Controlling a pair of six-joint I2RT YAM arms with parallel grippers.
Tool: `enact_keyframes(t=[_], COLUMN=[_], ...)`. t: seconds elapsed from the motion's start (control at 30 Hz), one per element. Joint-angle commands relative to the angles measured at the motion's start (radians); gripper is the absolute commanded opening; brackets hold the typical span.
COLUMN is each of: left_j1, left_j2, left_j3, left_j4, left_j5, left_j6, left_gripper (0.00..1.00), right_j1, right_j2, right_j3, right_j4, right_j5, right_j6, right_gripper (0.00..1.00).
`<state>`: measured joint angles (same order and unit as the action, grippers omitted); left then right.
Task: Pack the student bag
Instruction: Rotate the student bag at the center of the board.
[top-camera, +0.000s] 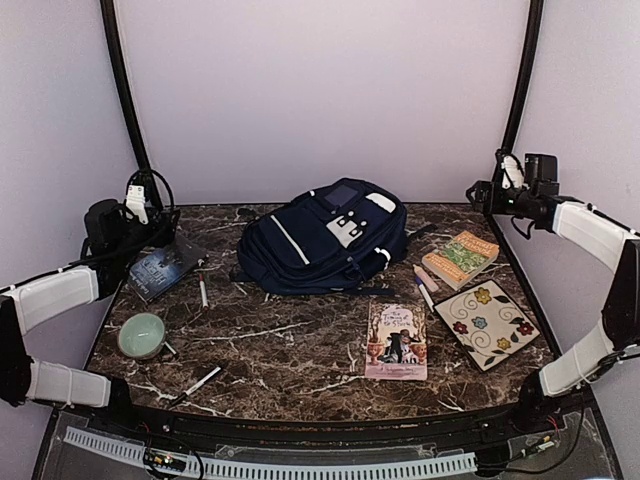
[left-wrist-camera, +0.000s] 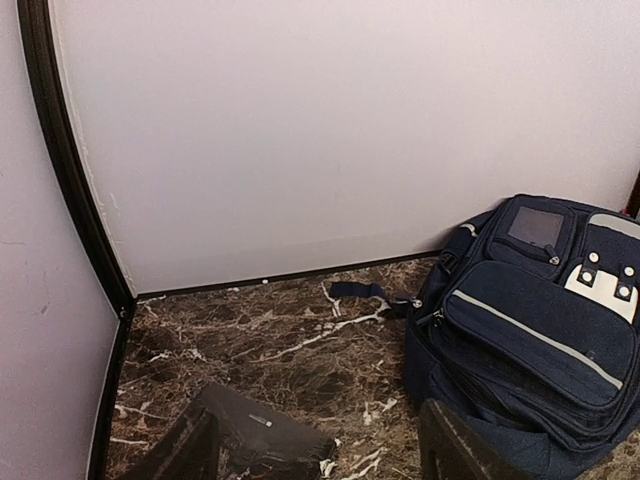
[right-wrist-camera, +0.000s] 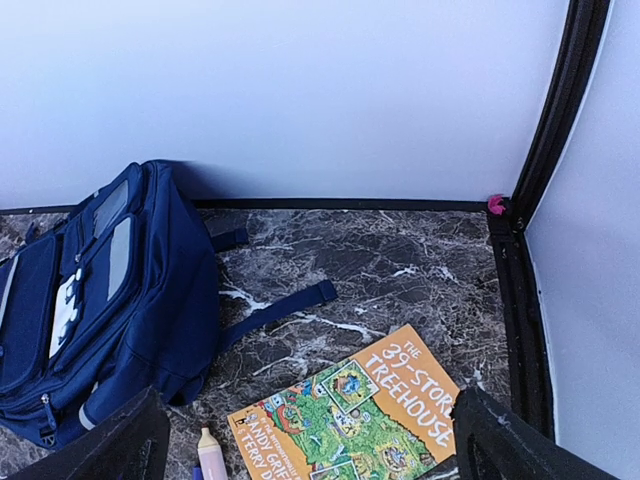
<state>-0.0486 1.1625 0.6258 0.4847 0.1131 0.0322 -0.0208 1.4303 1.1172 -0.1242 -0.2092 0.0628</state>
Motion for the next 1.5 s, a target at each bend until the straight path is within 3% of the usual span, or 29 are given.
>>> enact_keyframes(t=[0.0,0.17,0.27,0.43,0.57,0.83,1.07,1.17,1.47], left_j1=[-0.010,-0.060,-0.100,-0.139,-0.179,-0.205,-0.205,-0.205,-0.205], left_j2=[-0.005,0.040,0.105,0.193,0.209,0.297,0.425,0.493,0.568], left_j3=[0.019,0.093,0.196,0.306,0.293,0.304,0.338,0.368,0.403], left_j4=[0.011,-0.109,-0.250,-0.411,-0.404,-0.464,-0.425,-0.386,-0.265], left_j5=[0.062,0.063,0.067,0.143,0.123,0.055,0.027,0.033,0.014], left_j6=[-0.017,-0.071,-0.173,-0.407,-0.477,-0.473,-0.487,-0.482,-0.552], left_gripper=[0.71,0.67,0.62,0.60,0.63,0.68,0.64,0.57,0.56], right_j1=[-0.007,0.015,0.088,0.207,0.255,0.317,0.343,0.343,0.344], right_j2=[0.011,0.055,0.074,0.091,0.153,0.283,0.261,0.247,0.249], right_j3=[0.006,0.060,0.095,0.095,0.093,0.098,-0.016,-0.007,-0.013], right_j4=[0.043,-0.025,-0.070,-0.046,0.002,0.049,0.059,0.033,0.029], right_j5=[-0.036,-0.265,-0.262,-0.227,-0.231,-0.237,-0.194,-0.204,-0.228], right_j6=[0.027,-0.101,-0.156,-0.231,-0.221,-0.186,-0.287,-0.294,-0.296], right_gripper=[0.99,0.88,0.80,0.76,0.74,0.69,0.68,0.68,0.69])
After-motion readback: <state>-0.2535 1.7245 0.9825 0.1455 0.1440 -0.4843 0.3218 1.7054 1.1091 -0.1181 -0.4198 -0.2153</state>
